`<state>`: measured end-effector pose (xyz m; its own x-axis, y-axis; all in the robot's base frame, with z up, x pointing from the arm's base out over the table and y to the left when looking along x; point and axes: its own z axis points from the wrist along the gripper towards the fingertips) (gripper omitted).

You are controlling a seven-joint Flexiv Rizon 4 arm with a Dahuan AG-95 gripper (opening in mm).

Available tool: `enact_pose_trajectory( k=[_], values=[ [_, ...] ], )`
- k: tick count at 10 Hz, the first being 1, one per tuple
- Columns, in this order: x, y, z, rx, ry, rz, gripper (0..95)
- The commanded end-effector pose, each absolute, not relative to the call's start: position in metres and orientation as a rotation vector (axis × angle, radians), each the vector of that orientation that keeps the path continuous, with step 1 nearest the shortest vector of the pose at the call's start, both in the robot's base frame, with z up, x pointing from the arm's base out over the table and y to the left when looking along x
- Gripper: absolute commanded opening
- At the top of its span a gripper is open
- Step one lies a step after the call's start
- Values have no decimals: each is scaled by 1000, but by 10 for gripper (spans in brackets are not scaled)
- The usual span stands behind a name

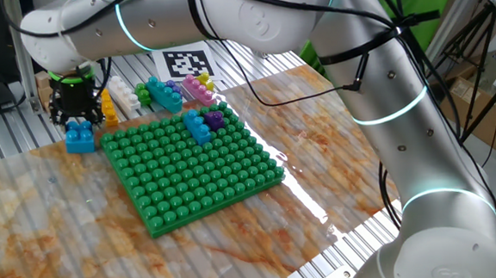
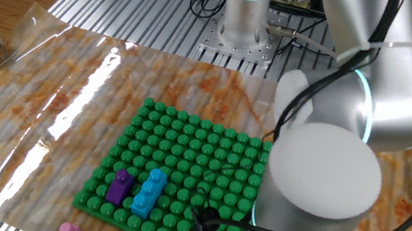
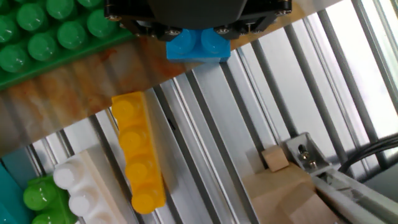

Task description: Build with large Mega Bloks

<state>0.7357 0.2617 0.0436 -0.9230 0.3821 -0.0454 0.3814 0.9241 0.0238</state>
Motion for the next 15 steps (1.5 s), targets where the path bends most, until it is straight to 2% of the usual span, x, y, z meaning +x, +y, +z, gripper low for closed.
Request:
enact_pose_trajectory(
  k=[1, 8, 11, 15],
  values=[
    [733, 260, 49, 616, 3040, 33, 0],
    [721, 244, 86, 659, 3070, 121, 0],
    [712, 229, 104, 574, 3102, 120, 0],
    [708, 203, 113, 399, 3134, 104, 0]
  ],
)
